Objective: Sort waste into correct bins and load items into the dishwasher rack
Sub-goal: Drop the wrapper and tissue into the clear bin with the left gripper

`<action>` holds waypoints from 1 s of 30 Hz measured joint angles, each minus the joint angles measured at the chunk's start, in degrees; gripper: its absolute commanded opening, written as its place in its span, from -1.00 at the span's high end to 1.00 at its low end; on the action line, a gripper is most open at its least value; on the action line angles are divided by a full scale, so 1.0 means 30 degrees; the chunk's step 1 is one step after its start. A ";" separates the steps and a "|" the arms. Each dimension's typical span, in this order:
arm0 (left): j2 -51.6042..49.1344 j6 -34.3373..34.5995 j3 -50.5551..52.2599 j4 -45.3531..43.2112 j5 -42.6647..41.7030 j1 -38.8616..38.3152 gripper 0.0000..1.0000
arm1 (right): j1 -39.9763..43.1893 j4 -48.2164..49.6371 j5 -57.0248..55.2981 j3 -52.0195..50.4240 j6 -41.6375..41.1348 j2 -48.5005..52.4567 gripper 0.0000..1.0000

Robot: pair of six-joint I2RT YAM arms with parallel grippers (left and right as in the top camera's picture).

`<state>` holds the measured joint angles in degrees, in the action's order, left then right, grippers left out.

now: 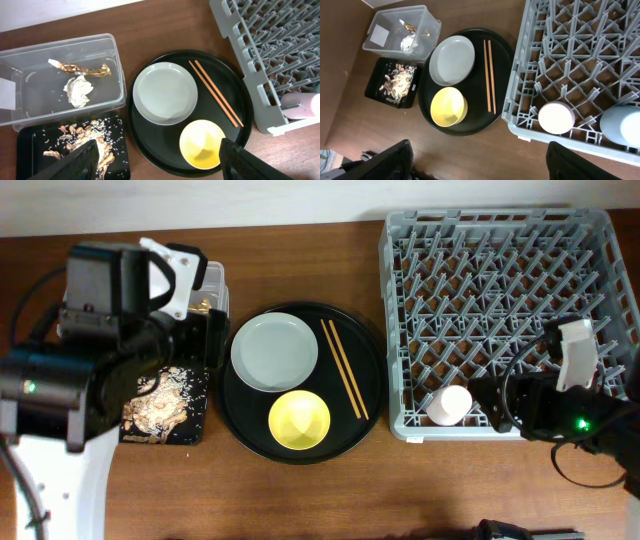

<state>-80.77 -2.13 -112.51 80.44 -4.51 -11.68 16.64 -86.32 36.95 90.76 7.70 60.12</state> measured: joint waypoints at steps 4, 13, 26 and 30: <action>0.0612 0.1800 0.3876 0.0386 -0.0007 -0.1953 -0.22 | 0.0000 -0.0051 0.0000 0.0029 0.0007 0.0117 -0.98; 0.7461 0.3257 0.5246 -0.0444 0.2244 -0.3730 -0.99 | 0.0000 -0.0080 0.0000 0.0036 0.0015 0.2637 -0.98; 1.9649 -0.3606 2.1893 -1.5256 -0.1967 0.1406 -0.99 | 0.0000 -0.0044 -0.0007 0.0044 -0.0007 1.1708 -0.97; 2.4006 -0.3971 2.8953 -1.9256 -0.3840 0.2084 -0.99 | 0.0000 0.0015 -0.0007 0.0051 0.0007 1.3318 -0.97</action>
<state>-8.75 -14.04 -25.65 22.68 -16.03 -5.43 16.64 -86.28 36.93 90.91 7.73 100.07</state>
